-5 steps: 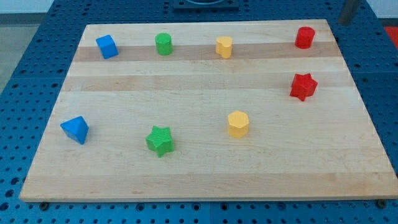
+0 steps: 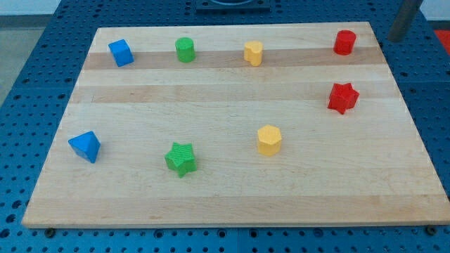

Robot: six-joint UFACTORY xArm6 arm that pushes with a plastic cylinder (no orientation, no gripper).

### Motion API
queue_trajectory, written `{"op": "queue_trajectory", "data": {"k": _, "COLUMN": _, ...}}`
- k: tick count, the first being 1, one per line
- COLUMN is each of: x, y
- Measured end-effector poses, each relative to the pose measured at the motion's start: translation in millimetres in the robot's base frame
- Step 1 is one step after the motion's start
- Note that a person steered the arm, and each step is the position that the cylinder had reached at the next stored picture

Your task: Move green circle slightly down

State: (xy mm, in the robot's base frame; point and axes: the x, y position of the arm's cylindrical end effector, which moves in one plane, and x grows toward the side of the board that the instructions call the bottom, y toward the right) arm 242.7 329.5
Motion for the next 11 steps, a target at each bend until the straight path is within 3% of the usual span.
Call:
{"op": "queue_trajectory", "data": {"k": 1, "x": -23, "y": -30}}
{"op": "queue_trajectory", "data": {"k": 4, "x": -24, "y": -60}}
{"op": "queue_trajectory", "data": {"k": 11, "x": -25, "y": -271}}
